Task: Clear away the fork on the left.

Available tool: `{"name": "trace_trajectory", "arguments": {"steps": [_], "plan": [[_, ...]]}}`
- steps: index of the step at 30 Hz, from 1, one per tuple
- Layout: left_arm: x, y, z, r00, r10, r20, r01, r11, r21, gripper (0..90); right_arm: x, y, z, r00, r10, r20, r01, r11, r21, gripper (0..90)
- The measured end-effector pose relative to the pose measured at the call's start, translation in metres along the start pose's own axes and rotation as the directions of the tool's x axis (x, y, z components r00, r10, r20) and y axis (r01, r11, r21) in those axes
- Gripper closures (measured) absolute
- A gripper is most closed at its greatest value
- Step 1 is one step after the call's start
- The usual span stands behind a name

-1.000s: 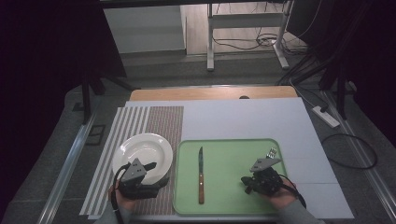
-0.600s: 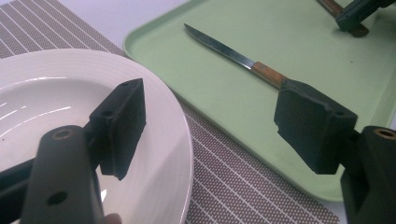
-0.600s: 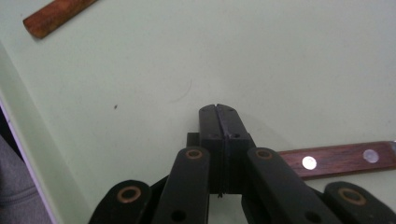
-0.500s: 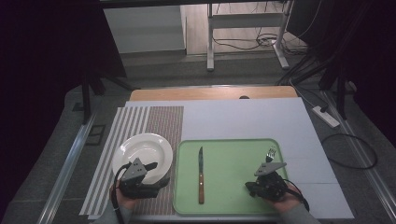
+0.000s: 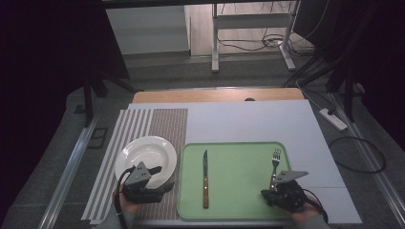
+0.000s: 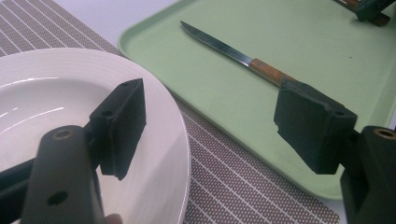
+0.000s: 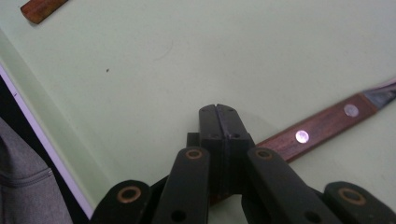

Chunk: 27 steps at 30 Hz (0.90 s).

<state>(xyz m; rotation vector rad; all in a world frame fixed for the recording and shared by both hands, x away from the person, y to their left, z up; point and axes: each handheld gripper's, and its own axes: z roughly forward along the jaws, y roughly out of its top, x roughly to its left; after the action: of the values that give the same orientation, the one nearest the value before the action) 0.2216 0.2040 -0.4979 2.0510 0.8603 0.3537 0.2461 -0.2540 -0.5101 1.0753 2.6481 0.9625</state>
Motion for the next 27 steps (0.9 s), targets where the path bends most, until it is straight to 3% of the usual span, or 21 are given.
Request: {"name": "trace_trajectory", "arguments": {"steps": [14, 27], "plan": [[-0.001, 0.001, 0.002, 1.0, 0.007, 0.002, -0.007, 0.9999, 0.009, 26.0, -0.009, -0.026, -0.023, 0.9962, 0.085, 0.018, -0.084, 0.996, -0.028, 89.6], [-0.001, 0.001, 0.002, 0.9999, 0.009, 0.006, -0.009, 0.9999, 0.009, 26.0, -0.018, -0.029, -0.028, 0.9931, 0.115, 0.02, -0.114, 0.992, -0.047, 89.6]]}}
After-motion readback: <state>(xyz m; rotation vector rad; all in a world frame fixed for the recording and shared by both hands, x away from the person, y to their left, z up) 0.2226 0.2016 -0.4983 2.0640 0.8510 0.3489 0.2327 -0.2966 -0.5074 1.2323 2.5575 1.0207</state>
